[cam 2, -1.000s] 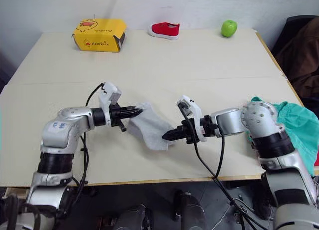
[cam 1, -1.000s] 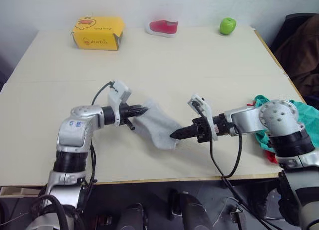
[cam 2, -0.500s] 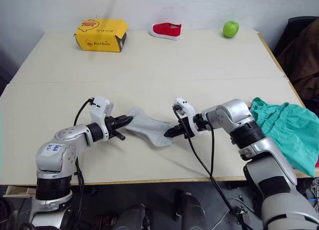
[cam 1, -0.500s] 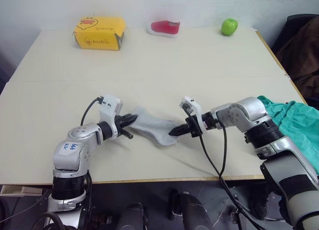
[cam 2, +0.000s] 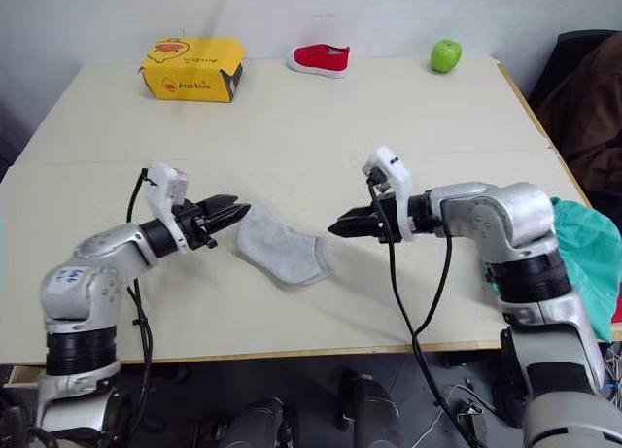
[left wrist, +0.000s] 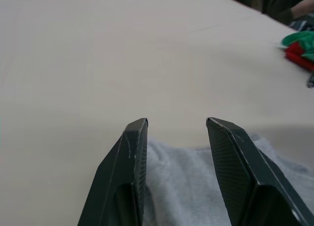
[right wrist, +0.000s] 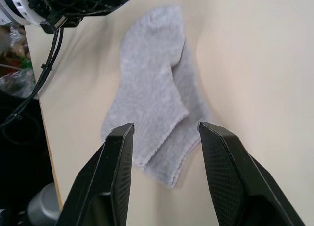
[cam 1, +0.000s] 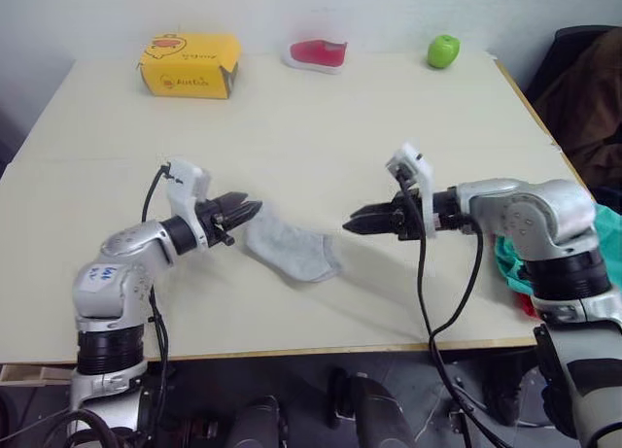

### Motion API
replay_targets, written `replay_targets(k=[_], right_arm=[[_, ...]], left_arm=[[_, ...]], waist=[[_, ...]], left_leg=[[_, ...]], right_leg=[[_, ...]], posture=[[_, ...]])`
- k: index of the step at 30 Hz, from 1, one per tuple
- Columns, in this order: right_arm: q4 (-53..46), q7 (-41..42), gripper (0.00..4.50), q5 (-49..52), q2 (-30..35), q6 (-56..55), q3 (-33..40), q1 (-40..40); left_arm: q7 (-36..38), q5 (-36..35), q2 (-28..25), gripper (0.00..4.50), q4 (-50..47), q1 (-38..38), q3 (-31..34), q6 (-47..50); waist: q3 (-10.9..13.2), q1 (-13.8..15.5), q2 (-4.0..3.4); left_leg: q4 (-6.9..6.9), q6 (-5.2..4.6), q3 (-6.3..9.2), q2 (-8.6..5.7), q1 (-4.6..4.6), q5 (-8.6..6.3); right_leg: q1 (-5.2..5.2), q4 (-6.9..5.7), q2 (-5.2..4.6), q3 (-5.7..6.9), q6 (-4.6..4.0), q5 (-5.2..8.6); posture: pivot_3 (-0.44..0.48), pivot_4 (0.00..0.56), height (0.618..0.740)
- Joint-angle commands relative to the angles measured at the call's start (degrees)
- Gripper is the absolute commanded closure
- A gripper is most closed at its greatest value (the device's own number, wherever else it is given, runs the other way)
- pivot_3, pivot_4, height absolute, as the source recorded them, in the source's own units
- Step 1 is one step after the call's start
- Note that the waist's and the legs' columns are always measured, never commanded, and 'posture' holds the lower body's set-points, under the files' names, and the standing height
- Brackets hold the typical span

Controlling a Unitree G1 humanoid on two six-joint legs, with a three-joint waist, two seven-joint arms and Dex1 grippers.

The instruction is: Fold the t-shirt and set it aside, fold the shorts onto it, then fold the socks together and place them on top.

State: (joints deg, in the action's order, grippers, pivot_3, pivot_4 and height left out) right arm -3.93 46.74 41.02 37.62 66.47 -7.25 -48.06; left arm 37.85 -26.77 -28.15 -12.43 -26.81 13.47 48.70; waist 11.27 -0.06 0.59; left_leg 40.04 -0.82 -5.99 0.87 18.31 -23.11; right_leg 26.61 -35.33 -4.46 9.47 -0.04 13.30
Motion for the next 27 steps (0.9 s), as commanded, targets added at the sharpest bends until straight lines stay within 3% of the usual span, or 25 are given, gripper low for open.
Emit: replay_targets(k=[1,2,8,9,13,19,27], right_arm=[[-6.95,-2.32,2.55,-1.24,-2.15,-3.34,0.64,2.17],[-8.27,-3.31,2.75,-1.80,-3.61,-4.23,-0.08,3.03],[-7.64,-7.77,4.50,-12.91,-12.68,-15.20,-10.62,5.01],[-5.99,-8.34,4.50,-15.60,-13.75,-17.55,-12.62,4.83],[0.71,-10.67,4.50,-22.41,-17.34,-22.35,-16.28,5.21],[3.18,-10.99,4.50,-28.29,-16.97,-24.06,-18.78,9.51],[-4.69,-8.40,4.50,-27.59,-12.02,-19.97,-16.28,16.19]], left_arm=[[5.01,-2.09,-3.54,2.49,-2.87,-0.65,-1.82,-2.10],[6.57,-1.14,-4.79,2.48,-2.17,-0.65,-3.27,-4.09],[13.99,6.36,-10.38,4.27,6.73,-3.14,-12.36,-16.08],[14.23,7.48,-10.34,4.47,8.41,-3.91,-13.73,-17.19],[13.59,11.31,-7.90,4.47,13.26,-5.56,-18.31,-21.14],[9.93,16.50,-3.73,4.47,19.07,-5.95,-21.69,-24.58],[8.60,15.62,-6.28,4.47,24.49,-7.74,-15.81,-25.82]], waist=[[0.00,-0.01,0.00],[0.00,-0.04,0.00],[0.00,-0.07,-0.01],[0.01,-0.08,-0.01],[0.01,0.07,-0.02],[0.01,-0.06,-0.01],[-0.01,-0.04,-0.01]], left_leg=[[0.00,0.01,0.00,0.00,-0.01,0.00],[0.00,0.01,-0.01,0.00,-0.01,0.01],[0.01,0.05,-0.07,-0.02,-0.03,0.02],[0.01,0.05,-0.07,-0.02,-0.03,0.02],[0.02,0.03,-0.05,-0.04,0.01,0.03],[0.02,0.01,-0.03,-0.04,0.07,0.03],[0.03,0.01,-0.02,-0.02,-0.09,0.04]], right_leg=[[0.00,0.00,0.00,-0.01,0.00,0.00],[0.00,-0.02,0.00,-0.02,0.00,0.00],[0.01,-0.06,0.04,-0.06,-0.02,0.01],[0.01,-0.06,0.04,-0.06,-0.02,0.01],[0.01,-0.01,0.02,-0.04,-0.02,0.01],[0.02,0.05,0.02,0.02,0.00,0.00],[-0.07,-0.07,-0.02,-0.03,-0.01,0.01]], posture=[[0.000,0.150,0.740],[0.000,0.150,0.740],[0.000,0.150,0.740],[0.000,0.150,0.740],[0.000,0.150,0.740],[0.000,0.150,0.740],[0.000,0.150,0.740]])
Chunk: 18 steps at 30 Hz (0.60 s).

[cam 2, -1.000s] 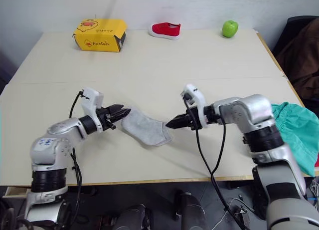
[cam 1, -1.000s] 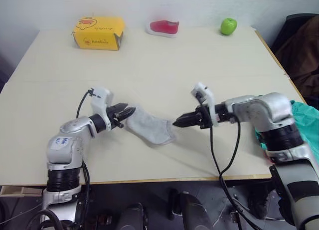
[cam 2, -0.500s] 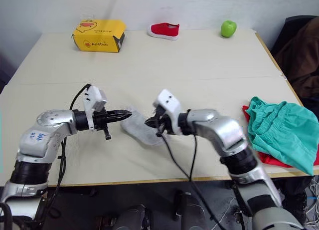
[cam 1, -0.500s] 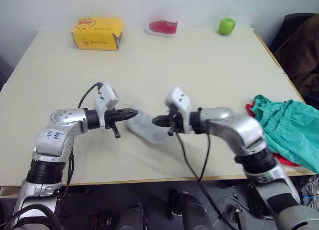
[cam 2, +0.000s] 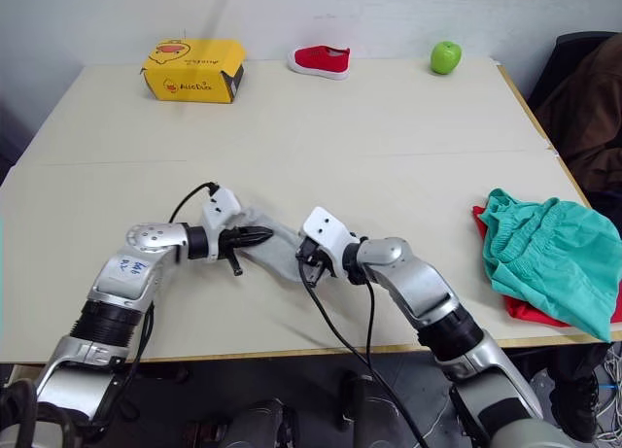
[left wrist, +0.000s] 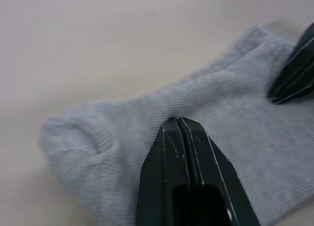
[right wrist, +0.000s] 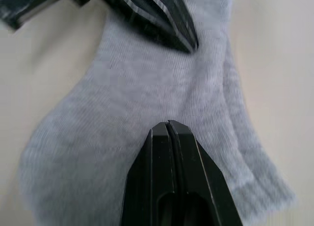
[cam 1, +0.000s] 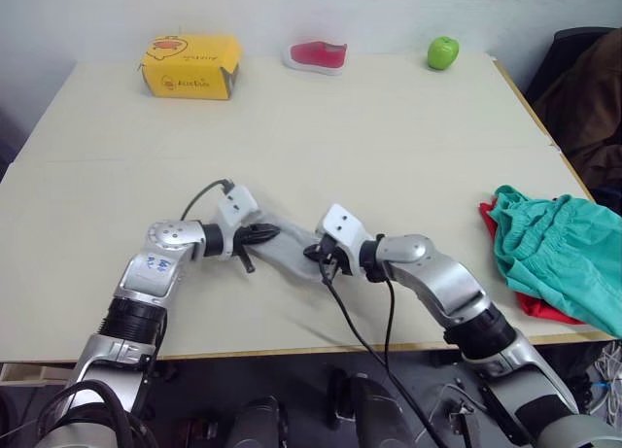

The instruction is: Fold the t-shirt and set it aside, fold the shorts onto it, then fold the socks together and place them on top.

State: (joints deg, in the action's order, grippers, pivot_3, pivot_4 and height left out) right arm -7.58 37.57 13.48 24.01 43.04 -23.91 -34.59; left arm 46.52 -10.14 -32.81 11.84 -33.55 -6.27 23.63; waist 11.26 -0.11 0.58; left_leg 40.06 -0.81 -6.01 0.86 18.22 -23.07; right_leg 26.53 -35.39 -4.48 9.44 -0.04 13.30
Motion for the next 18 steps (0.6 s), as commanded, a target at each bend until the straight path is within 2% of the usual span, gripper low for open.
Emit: replay_targets(k=[1,7,10,14,18], right_arm=[[-1.67,0.79,4.50,0.14,1.76,3.95,0.86,3.30],[-3.09,0.88,4.50,-0.13,1.22,4.73,2.16,4.50],[-3.01,0.78,4.50,-0.29,0.78,4.89,2.40,4.31],[-3.15,0.79,4.50,-0.41,0.31,5.20,2.23,4.08],[-3.29,0.89,4.50,-0.52,0.43,5.32,2.19,4.17]], left_arm=[[0.15,-1.93,-1.90,4.47,0.11,-1.22,5.13,-0.23],[2.78,-7.94,-1.67,4.47,-7.48,-1.03,7.72,5.79],[1.74,-10.24,0.21,4.47,-13.04,-0.88,6.52,11.01],[-2.17,-4.27,1.33,4.47,-11.35,0.72,1.26,11.87],[-3.53,-2.42,1.26,4.47,-7.86,1.42,0.60,11.14]], waist=[[0.00,0.02,0.00],[0.00,0.18,0.01],[-0.01,0.25,0.02],[-0.01,0.10,0.01],[-0.01,-0.03,0.01]], left_leg=[[0.00,0.00,0.01,0.00,0.00,0.00],[0.00,0.00,0.03,0.00,0.01,0.00],[0.01,-0.01,0.04,-0.02,0.03,0.00],[0.00,-0.01,0.03,-0.02,-0.01,0.00],[-0.01,0.00,0.02,-0.01,0.00,0.00]], right_leg=[[0.00,0.00,0.00,0.00,0.00,0.00],[0.00,0.01,-0.01,0.01,0.00,0.00],[-0.01,0.03,-0.03,0.02,0.00,0.00],[-0.04,0.00,0.00,0.01,0.00,0.00],[-0.01,0.00,0.03,0.01,0.00,0.00]], posture=[[0.000,0.150,0.740],[0.000,0.150,0.740],[0.000,0.150,0.740],[0.000,0.150,0.740],[0.000,0.150,0.740]])
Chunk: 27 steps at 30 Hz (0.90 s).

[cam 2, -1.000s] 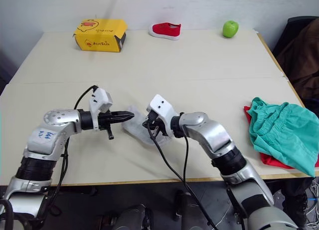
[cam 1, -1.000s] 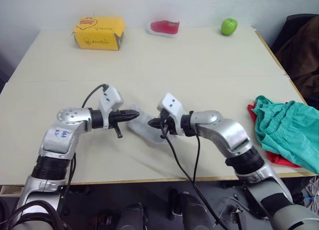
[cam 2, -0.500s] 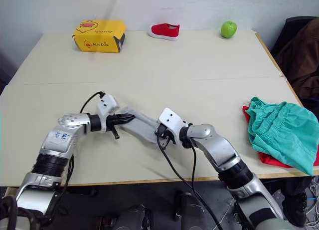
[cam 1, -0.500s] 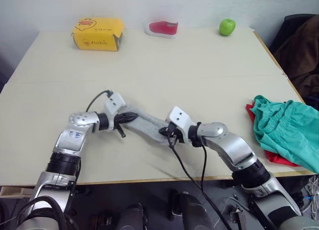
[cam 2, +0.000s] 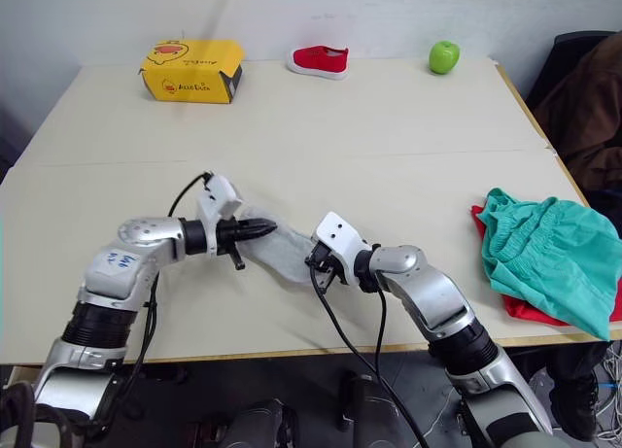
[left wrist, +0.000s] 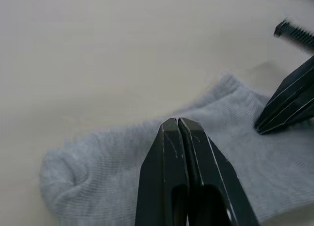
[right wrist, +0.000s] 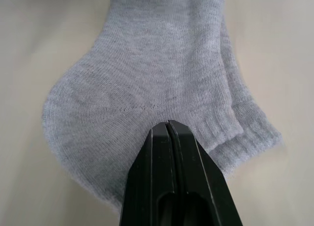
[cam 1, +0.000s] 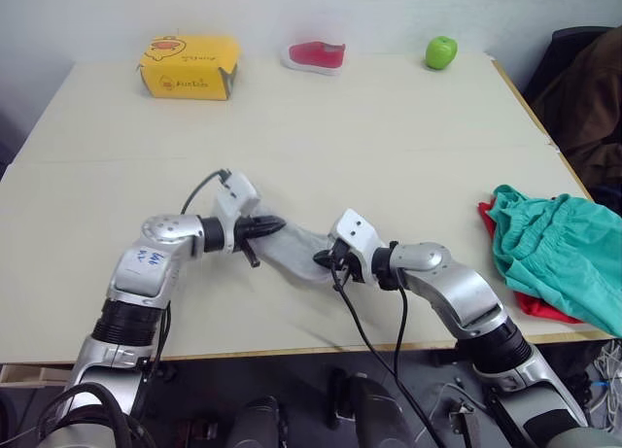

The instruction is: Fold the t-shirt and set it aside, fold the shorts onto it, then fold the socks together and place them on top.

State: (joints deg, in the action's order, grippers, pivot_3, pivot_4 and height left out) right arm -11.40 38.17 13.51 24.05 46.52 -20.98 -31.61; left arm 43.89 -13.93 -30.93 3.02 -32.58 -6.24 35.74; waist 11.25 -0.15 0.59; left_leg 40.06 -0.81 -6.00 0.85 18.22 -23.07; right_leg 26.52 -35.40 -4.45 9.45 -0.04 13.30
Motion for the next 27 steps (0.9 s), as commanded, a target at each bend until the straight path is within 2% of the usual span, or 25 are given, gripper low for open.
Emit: replay_targets(k=[1,5,7,10,16,18,21,22,27], right_arm=[[0.54,0.32,4.50,-0.56,0.47,1.87,-0.72,1.22],[0.73,0.58,4.50,-0.67,0.63,1.93,-0.86,1.16],[0.97,0.63,4.50,-0.73,0.53,1.78,-0.95,1.14],[1.37,0.67,4.50,-0.75,0.22,1.49,-1.00,1.05],[1.39,0.80,4.50,-0.67,-0.33,1.11,-1.10,1.03],[1.45,0.89,4.50,-0.65,-0.53,0.99,-1.17,0.95],[1.41,0.98,4.50,-0.65,-0.71,0.95,-1.28,0.91],[1.42,1.01,4.50,-0.67,-0.77,0.96,-1.31,0.87],[1.89,1.14,4.50,-0.76,-1.03,0.97,-1.21,0.43]], left_arm=[[-1.06,1.66,-0.89,4.47,1.66,0.60,0.81,-1.15],[-1.13,1.66,-2.65,4.47,3.62,0.54,3.17,-1.87],[0.01,-1.74,-3.71,4.30,2.31,0.62,6.69,0.48],[1.83,-9.90,-5.34,3.64,-2.83,1.78,13.29,9.70],[-1.56,-19.37,-6.97,1.73,-9.07,7.95,22.81,26.77],[-5.99,-22.65,-3.73,1.12,-9.72,8.43,27.39,34.69],[-11.30,-24.33,0.54,0.16,-10.47,7.88,30.68,40.22],[-13.19,-24.48,2.31,0.04,-10.37,7.43,31.54,41.57],[-20.26,-24.82,10.73,0.04,-8.40,4.09,34.58,49.23]], waist=[[0.00,0.06,0.00],[-0.01,0.05,0.01],[-0.01,-0.01,0.01],[-0.01,-0.08,0.01],[-0.01,-0.06,0.01],[-0.01,-0.05,0.01],[-0.04,0.05,0.06],[-0.04,0.04,0.07],[-0.08,0.07,0.12]], left_leg=[[0.00,0.00,0.01,0.00,0.00,0.00],[0.01,0.00,0.01,0.00,-0.01,0.00],[0.00,0.00,0.01,0.01,-0.02,0.00],[0.00,0.00,0.01,0.02,-0.01,0.00],[0.01,0.00,0.03,0.02,-0.03,0.00],[0.01,0.00,0.04,0.01,-0.03,0.00],[0.02,0.00,0.08,0.01,-0.01,0.00],[0.02,0.00,0.07,0.00,-0.02,0.00],[0.00,0.02,0.05,-0.01,-0.05,0.00]], right_leg=[[0.01,0.00,0.00,0.00,0.00,0.00],[-0.01,0.01,-0.02,0.00,0.00,0.00],[-0.01,0.00,-0.02,0.00,0.00,0.00],[0.01,0.00,-0.02,0.00,-0.01,0.00],[-0.02,0.01,-0.03,-0.01,0.00,0.00],[-0.02,0.01,-0.03,-0.01,0.00,0.00],[-0.04,0.01,-0.03,-0.03,0.00,0.00],[-0.04,0.02,-0.03,-0.03,0.00,0.00],[-0.05,-0.01,-0.02,-0.05,0.00,0.00]], posture=[[0.000,0.150,0.740],[0.000,0.150,0.740],[0.000,0.150,0.740],[0.000,0.150,0.740],[0.000,0.150,0.740],[0.000,0.150,0.740],[0.000,0.150,0.740],[0.000,0.150,0.740],[0.000,0.150,0.740]])
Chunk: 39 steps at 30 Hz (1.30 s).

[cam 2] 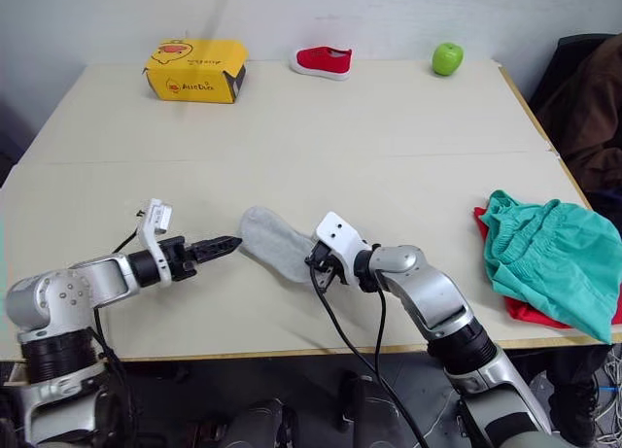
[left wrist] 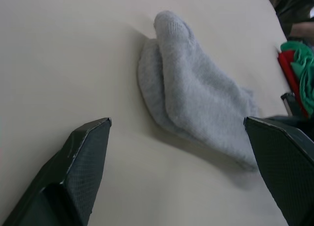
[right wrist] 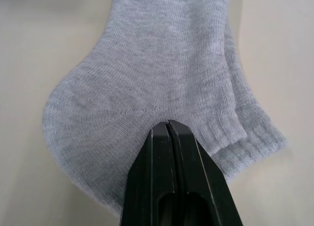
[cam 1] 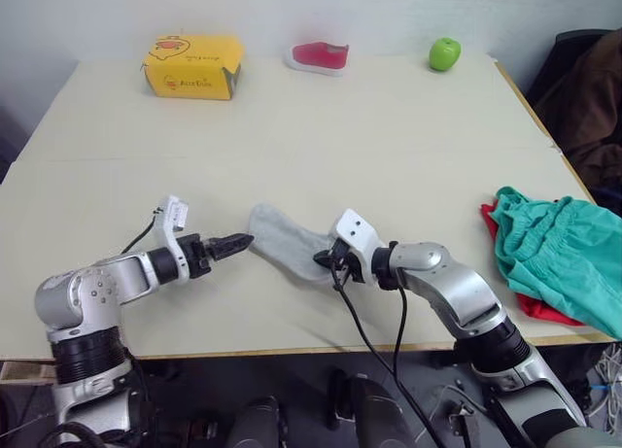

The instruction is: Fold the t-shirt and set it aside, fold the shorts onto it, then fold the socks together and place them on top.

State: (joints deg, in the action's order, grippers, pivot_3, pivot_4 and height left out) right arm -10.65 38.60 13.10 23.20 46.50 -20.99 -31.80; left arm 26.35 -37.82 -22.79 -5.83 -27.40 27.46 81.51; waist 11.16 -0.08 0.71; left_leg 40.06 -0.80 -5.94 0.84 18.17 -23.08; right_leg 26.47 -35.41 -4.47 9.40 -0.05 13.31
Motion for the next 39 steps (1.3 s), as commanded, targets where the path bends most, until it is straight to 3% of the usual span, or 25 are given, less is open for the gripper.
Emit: replay_targets(k=[1,9,12,21,25,30,33,39], right_arm=[[1.14,0.72,4.50,-0.36,-0.20,1.02,-1.18,0.60],[0.98,0.64,4.50,-0.58,-0.33,1.32,-0.98,0.77],[0.85,0.53,4.50,-0.59,-0.31,1.41,-0.83,0.90],[0.31,0.30,4.50,-0.58,-0.30,1.80,-0.48,1.46],[0.01,0.12,4.50,-0.68,-0.18,1.82,-0.36,2.18],[-0.23,-0.39,4.50,-0.82,-0.60,1.95,-0.06,2.97],[-0.89,-0.94,4.50,-0.43,-0.82,2.43,0.90,3.47],[-5.51,-1.88,4.50,3.06,-0.92,6.27,6.09,5.64]], left_arm=[[-3.93,-0.10,3.39,0.04,1.23,-1.46,0.52,3.00],[-8.21,0.79,7.68,0.04,8.20,-5.99,0.75,2.39],[-8.44,0.58,8.27,0.60,9.36,-6.59,0.35,0.91],[-7.33,-0.43,7.32,3.34,3.89,-5.15,-4.01,-2.76],[-1.91,0.79,3.05,4.46,-5.53,-2.52,-14.13,-10.25],[7.83,13.05,-8.86,4.46,-12.85,0.64,-34.49,-29.20],[12.02,21.51,-14.28,4.46,-12.39,1.32,-43.46,-40.02],[14.47,37.39,-18.08,4.46,-5.36,0.30,-52.97,-61.28]], waist=[[0.00,0.00,0.00],[-0.29,0.27,0.05],[-0.30,0.29,0.05],[-0.30,0.04,0.05],[-0.30,0.00,0.05],[-0.30,-0.01,0.05],[-0.30,-0.01,0.04],[-0.30,0.36,0.03]], left_leg=[[-0.01,0.00,-0.02,0.00,-0.01,0.00],[0.00,0.04,-0.01,-0.03,-0.13,0.01],[0.00,0.04,-0.02,-0.03,-0.15,0.01],[-0.03,0.07,-0.02,-0.03,-0.11,0.01],[-0.04,0.10,-0.02,-0.02,-0.08,0.01],[-0.05,0.12,-0.05,-0.03,-0.09,0.00],[-0.11,0.14,-0.08,-0.01,-0.10,-0.01],[-0.12,0.10,-0.06,0.01,-0.06,-0.01]], right_leg=[[0.00,0.00,0.00,-0.02,0.00,0.00],[-0.10,-0.02,-0.01,-0.06,0.00,0.00],[-0.10,-0.03,-0.01,-0.07,0.00,0.00],[-0.05,-0.02,0.01,-0.07,0.00,0.00],[0.00,-0.02,0.02,-0.07,-0.01,0.01],[-0.01,0.01,0.01,-0.10,-0.02,0.01],[0.01,0.03,0.04,-0.11,-0.07,0.04],[0.00,0.33,0.02,-0.09,-0.09,0.05]], posture=[[0.000,0.150,0.740],[0.000,0.150,0.740],[0.000,0.150,0.740],[0.000,0.150,0.740],[0.000,0.150,0.740],[0.000,0.150,0.740],[0.000,0.150,0.740],[0.000,0.150,0.740]])
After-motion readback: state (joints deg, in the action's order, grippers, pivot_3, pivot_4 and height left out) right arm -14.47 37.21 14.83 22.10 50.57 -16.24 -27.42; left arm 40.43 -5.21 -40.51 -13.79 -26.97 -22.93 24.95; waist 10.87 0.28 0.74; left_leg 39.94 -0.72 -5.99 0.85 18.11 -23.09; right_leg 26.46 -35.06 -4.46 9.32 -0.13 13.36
